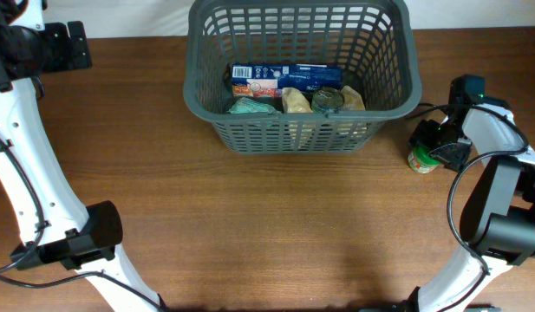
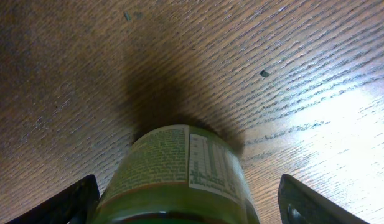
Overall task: Pack container
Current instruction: 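Move the right gripper to the green-lidded jar and grasp it, then lift the jar and carry it over the basket with the right gripper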
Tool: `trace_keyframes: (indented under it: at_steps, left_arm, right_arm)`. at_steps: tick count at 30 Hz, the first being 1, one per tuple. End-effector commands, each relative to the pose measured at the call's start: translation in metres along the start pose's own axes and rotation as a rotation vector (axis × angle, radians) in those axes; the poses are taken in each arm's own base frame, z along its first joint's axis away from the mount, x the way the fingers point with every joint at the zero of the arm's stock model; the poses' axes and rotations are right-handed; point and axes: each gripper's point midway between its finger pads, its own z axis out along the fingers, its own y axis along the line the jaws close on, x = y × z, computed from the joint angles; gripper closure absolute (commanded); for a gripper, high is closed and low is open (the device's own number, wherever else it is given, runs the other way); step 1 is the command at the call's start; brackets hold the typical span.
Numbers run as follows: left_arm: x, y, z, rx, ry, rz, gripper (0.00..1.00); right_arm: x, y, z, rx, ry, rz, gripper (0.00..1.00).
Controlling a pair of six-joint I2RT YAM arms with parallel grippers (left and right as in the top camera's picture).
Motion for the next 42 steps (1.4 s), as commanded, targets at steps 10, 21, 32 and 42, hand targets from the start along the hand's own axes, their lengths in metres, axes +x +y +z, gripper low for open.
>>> trace_keyframes:
  at_steps: [10,21,32,42]
  left_arm:
    - [0.001,0.001,-0.002,-0.001,0.001,-0.01,0.01]
    - [0.001,0.001,-0.002,-0.001,0.001,-0.01,0.01]
    - [0.001,0.001,-0.002,-0.002,0.001,-0.01,0.01]
    - [0.001,0.001,-0.002,-0.001,0.001,-0.01,0.01]
  right_arm:
    - [0.003,0.002,0.006,0.002,0.013,0.006,0.26]
    - [0.003,0.002,0.006,0.002,0.012,0.006,0.48]
    - [-0.011,-0.005,-0.026,0.011,-0.005,0.029,0.59]
    - [-0.049,0.021,-0.302,-0.146,-0.425,-0.037,0.92]
